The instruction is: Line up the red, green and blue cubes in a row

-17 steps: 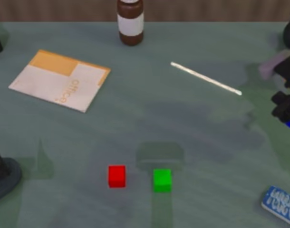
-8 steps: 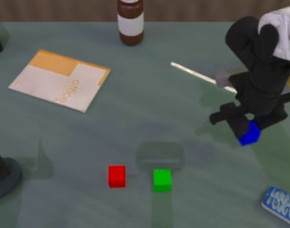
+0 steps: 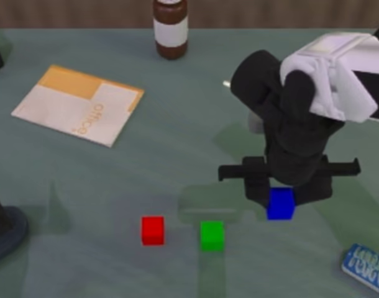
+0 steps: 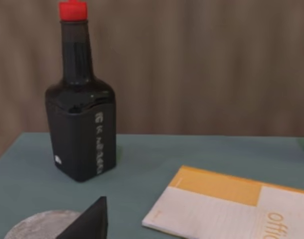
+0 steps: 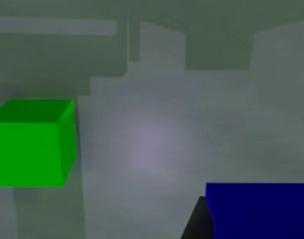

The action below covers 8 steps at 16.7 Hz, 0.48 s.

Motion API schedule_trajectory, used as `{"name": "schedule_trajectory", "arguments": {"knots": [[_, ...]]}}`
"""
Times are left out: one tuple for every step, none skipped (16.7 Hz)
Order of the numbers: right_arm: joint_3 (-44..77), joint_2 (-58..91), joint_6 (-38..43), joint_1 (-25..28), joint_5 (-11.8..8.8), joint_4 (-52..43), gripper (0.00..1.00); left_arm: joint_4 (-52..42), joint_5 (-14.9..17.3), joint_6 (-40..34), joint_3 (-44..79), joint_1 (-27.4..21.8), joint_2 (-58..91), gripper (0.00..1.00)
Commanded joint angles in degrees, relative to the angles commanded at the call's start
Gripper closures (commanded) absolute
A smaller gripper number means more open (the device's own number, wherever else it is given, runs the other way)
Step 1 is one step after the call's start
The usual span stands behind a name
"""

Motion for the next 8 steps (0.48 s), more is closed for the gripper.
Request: {"name": "schedule_trajectory", "arguments": {"knots": [[-0.1, -0.4, 1.4, 0.9, 0.1, 0.1, 1.0, 0.0, 0.0, 0.0, 0.0, 0.0, 0.0, 0.0], [-0.2, -0.6, 2.2, 1.3, 0.2, 0.2, 1.0, 0.0, 0.0, 0.0, 0.0, 0.0, 0.0, 0.0], [-0.2, -0.7, 2.4, 1.5, 0.2, 0.2, 1.0, 0.0, 0.0, 0.0, 0.0, 0.0, 0.0, 0.0], [-0.2, -0.7, 2.4, 1.5, 0.2, 0.2, 1.0, 0.0, 0.0, 0.0, 0.0, 0.0, 0.0, 0.0], [-0.2, -0.7, 2.4, 1.5, 0.2, 0.2, 1.0, 0.0, 0.0, 0.0, 0.0, 0.0, 0.0, 0.0], [0.0, -0.5, 2.4, 1.2, 0.1, 0.2, 1.0, 0.0, 0.0, 0.0, 0.0, 0.0, 0.0, 0.0], [-0.1, -0.4, 2.4, 1.2, 0.1, 0.4, 1.0, 0.0, 0.0, 0.0, 0.0, 0.0, 0.0, 0.0], [-0.7, -0.1, 2.5, 1.2, 0.1, 1.2, 1.0, 0.0, 0.0, 0.0, 0.0, 0.0, 0.0, 0.0]]}}
